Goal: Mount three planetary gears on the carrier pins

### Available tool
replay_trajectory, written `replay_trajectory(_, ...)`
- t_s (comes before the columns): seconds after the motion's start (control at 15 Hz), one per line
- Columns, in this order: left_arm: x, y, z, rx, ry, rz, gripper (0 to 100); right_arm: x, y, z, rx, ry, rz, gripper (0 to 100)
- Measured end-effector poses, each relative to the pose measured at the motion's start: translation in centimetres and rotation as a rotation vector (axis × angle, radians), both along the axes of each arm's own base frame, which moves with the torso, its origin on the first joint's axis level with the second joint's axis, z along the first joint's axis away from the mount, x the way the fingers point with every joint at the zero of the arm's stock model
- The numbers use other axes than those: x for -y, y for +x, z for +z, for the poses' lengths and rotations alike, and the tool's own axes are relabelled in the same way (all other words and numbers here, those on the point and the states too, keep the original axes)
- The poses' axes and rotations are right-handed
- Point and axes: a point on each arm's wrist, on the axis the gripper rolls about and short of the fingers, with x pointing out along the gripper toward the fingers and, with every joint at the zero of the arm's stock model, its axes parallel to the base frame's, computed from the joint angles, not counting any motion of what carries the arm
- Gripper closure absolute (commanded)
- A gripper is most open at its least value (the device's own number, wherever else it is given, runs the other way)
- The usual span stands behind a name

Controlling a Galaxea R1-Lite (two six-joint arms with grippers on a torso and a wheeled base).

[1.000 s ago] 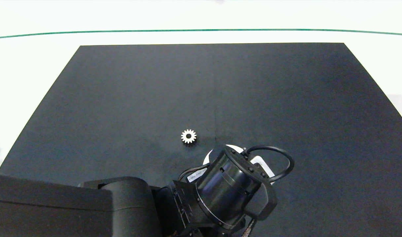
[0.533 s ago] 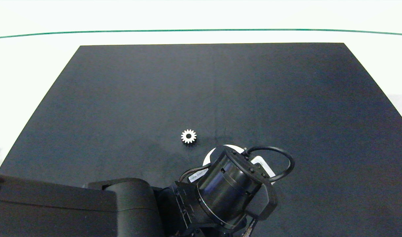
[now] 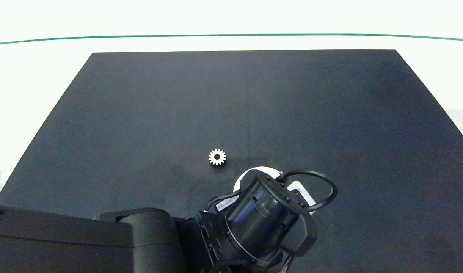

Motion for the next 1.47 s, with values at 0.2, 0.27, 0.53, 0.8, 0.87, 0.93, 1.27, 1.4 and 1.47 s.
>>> replay_trajectory(0.2, -0.1, 0.1, -0.1, -0.001, 0.0, 0.004, 81, 0.0, 0.0, 0.0, 0.002, 0.001, 0.0, 0)
replay_trajectory(0.27, -0.1, 0.1, -0.1, 0.005, -0.009, 0.003, 81, 0.0, 0.0, 0.0, 0.001, 0.0, -0.001, 0)
replay_trajectory(0.53, 0.2, 0.3, 0.0, 0.017, -0.014, -0.002, 81, 0.0, 0.0, 0.0, 0.0, 0.0, 0.0, 0)
replay_trajectory(0.8, 0.2, 0.4, -0.1, 0.017, -0.012, -0.001, 0, 0.0, 0.0, 0.0, -0.001, 0.0, 0.001, 0)
replay_trajectory(0.87, 0.2, 0.4, -0.1, 0.017, -0.011, -0.001, 0, 0.0, 0.0, 0.0, 0.0, 0.0, 0.002, 0)
replay_trajectory(0.93, 0.2, 0.4, -0.1, 0.017, -0.011, -0.001, 0, 0.0, 0.0, 0.0, 0.001, 0.0, 0.002, 0)
replay_trajectory(1.27, 0.2, 0.4, 0.0, 0.018, -0.012, -0.001, 0, 0.0, -0.1, -0.1, 0.005, 0.002, 0.003, 0)
replay_trajectory(1.4, 0.1, 0.2, 0.6, 0.026, -0.018, -0.008, 0, 0.0, -0.1, -0.1, 0.004, 0.002, 0.003, 0)
replay_trajectory(1.47, -0.1, 0.2, 1.3, 0.03, -0.02, -0.009, 0, 0.0, -0.1, -0.1, 0.004, 0.002, 0.002, 0)
